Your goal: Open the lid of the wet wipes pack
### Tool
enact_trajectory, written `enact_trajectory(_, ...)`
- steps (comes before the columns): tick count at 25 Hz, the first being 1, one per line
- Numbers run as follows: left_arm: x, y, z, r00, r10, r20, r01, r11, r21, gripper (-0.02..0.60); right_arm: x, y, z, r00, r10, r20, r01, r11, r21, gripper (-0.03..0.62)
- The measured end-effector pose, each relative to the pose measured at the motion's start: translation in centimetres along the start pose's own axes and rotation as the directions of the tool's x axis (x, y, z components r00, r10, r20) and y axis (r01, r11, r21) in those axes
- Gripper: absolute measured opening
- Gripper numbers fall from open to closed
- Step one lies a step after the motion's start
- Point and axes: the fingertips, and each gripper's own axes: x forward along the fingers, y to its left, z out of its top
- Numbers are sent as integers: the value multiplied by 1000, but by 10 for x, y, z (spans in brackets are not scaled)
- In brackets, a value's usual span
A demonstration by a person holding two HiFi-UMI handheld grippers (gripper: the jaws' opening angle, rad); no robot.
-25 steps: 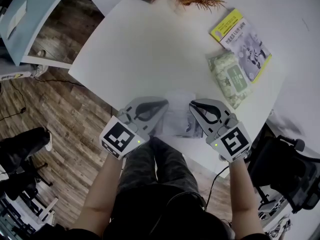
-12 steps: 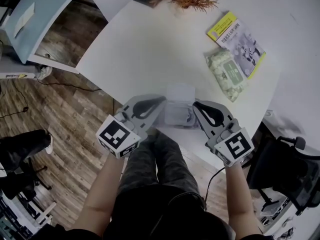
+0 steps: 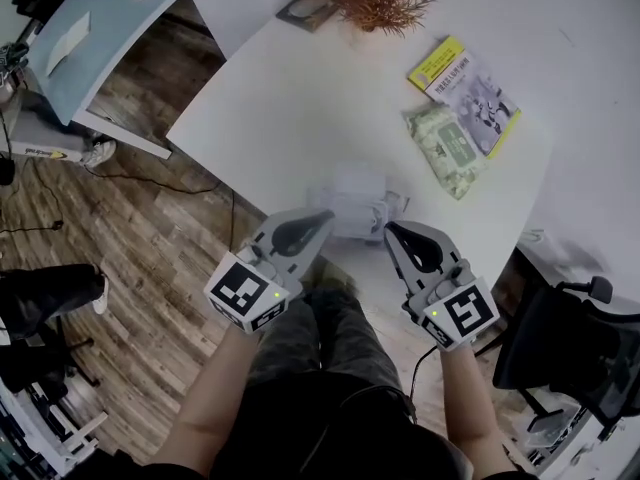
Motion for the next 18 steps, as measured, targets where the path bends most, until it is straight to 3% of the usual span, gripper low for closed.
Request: enact_trajectory(18, -57, -54, -6, 998, -10, 57, 13, 999, -46, 12, -46, 68, 3, 988, -121, 95, 116, 992, 55, 20)
